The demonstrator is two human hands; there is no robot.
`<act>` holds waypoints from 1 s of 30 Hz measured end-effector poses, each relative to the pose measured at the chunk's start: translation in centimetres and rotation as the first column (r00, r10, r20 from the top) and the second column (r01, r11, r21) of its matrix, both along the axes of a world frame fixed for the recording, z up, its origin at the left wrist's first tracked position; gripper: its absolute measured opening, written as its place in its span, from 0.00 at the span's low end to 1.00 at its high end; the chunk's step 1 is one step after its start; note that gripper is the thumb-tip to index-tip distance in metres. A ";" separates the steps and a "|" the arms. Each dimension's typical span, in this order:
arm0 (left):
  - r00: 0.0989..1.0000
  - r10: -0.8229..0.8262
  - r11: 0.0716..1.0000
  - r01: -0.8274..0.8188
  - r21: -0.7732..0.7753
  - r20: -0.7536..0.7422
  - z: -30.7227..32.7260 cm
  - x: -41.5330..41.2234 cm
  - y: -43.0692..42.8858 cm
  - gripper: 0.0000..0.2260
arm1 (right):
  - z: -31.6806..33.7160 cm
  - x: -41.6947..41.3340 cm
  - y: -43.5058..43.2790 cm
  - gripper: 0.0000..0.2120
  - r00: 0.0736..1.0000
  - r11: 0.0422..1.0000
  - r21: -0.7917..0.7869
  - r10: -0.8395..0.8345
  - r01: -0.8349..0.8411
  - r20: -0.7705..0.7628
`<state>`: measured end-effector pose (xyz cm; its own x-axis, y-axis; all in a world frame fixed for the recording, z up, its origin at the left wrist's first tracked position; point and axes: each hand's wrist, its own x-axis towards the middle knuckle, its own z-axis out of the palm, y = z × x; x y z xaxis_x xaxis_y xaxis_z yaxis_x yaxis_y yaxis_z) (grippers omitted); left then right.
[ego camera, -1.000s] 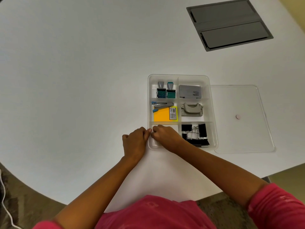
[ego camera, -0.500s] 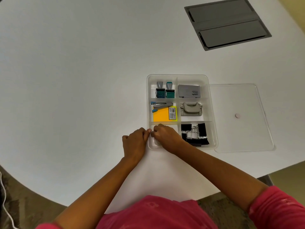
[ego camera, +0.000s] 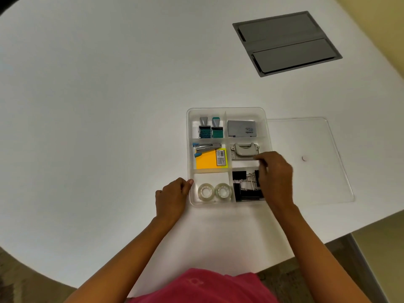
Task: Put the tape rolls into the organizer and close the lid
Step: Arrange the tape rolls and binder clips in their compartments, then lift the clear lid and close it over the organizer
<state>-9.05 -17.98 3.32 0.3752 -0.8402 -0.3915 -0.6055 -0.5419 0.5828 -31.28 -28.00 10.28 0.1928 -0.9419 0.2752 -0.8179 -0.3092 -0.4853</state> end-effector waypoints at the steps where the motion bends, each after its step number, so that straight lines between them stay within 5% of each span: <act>1: 1.000 0.001 1.000 -0.001 0.014 -0.019 0.1 0.1 0.0 0.15 | -0.2 -1.1 -0.2 0.11 0.998 0.998 -0.018 -0.065 0.066 0.016; 7: 0.989 0.022 0.999 -0.015 0.051 -0.146 0.8 0.7 0.3 0.05 | -3.6 -7.7 -0.7 0.06 0.906 0.895 0.147 -0.424 0.421 -0.013; 11: 0.970 0.048 0.997 -0.033 0.067 -0.238 1.5 0.8 0.5 0.04 | -5.7 -9.3 0.1 0.08 0.925 0.860 0.347 -0.375 0.374 -0.068; 15: 0.953 0.068 0.996 -0.046 0.081 -0.294 1.9 0.5 0.9 0.05 | -6.6 -9.0 1.4 0.02 0.935 0.849 0.395 -0.338 0.352 -0.107; 20: 0.956 0.079 0.996 -0.061 0.072 -0.282 2.4 0.1 1.6 0.07 | -6.7 -8.4 2.0 0.13 0.938 0.832 0.434 -0.311 0.346 -0.151; 22: 0.958 0.097 0.995 -0.087 0.047 -0.271 2.5 -0.2 2.0 0.07 | -6.5 -8.2 1.9 0.11 0.930 0.816 0.449 -0.303 0.365 -0.206; 26: 0.958 0.110 0.994 -0.109 0.019 -0.266 2.7 -0.8 2.7 0.09 | -5.3 -7.9 2.0 0.02 0.901 0.815 0.427 -0.245 0.391 -0.357; 30: 0.960 0.104 0.994 -0.106 0.007 -0.261 2.9 -0.9 2.9 0.10 | -3.8 -7.8 2.3 0.05 0.870 0.857 0.255 -0.351 0.448 -0.347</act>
<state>-9.93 -15.07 6.17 0.3470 -0.8049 -0.4813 -0.3721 -0.5893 0.7172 -39.08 -25.66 6.53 -0.1968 -0.9787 -0.0586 -0.9506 0.2051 -0.2329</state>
